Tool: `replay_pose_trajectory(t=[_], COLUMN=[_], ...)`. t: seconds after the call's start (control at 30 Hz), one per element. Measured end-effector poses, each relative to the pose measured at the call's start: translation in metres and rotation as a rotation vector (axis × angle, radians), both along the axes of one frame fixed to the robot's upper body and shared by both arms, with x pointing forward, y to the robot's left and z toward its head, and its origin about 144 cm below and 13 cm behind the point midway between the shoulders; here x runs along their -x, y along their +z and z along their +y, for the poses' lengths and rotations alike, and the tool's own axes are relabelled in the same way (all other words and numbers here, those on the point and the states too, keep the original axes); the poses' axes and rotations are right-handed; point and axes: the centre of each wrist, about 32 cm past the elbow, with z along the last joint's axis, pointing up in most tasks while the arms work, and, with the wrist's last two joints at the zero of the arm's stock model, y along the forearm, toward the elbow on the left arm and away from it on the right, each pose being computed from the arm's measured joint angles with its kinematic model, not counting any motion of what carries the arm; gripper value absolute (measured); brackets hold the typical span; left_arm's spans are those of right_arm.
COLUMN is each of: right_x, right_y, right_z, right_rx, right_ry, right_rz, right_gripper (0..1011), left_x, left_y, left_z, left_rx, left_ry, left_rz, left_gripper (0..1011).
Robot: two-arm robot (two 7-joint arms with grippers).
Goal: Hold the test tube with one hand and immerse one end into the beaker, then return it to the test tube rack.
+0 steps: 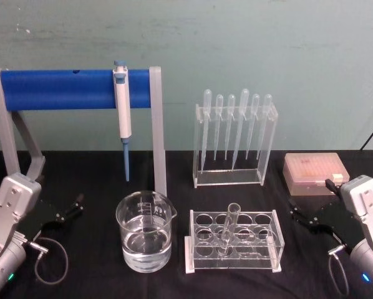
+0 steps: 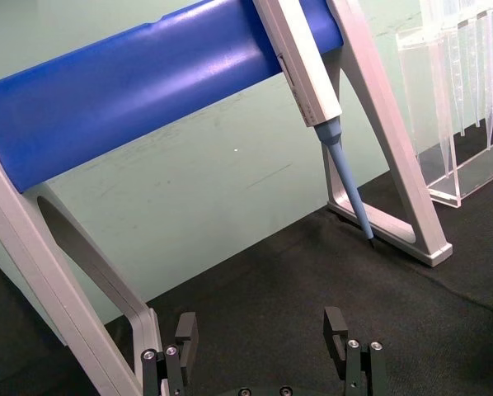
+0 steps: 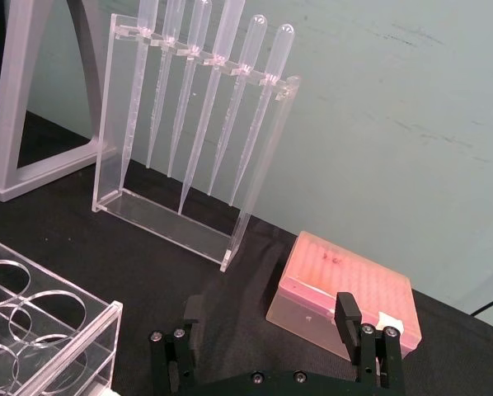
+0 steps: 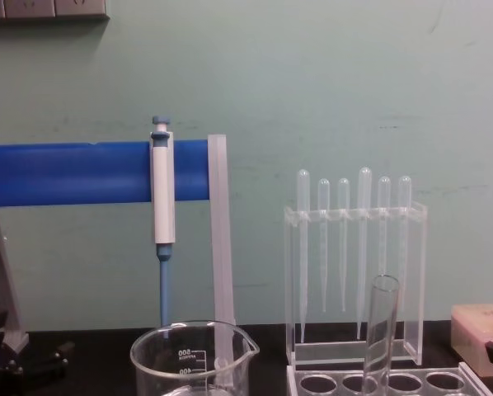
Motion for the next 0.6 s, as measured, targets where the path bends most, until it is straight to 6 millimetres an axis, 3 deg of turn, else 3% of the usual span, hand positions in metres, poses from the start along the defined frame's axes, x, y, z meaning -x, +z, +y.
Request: replay_pose_trajectory(t=[0.6], right_x=[0.0000], right_y=[0.0000], right_z=[0.0000], right_rx=[0.000], right_ry=[0.000], right_rz=[0.000], right_gripper=[1000], left_x=[0.0000], left_y=[0.0000], left_z=[0.0000], left_rx=[0.000], left_ry=[0.000], left_rz=[0.000], left_gripper=[1000])
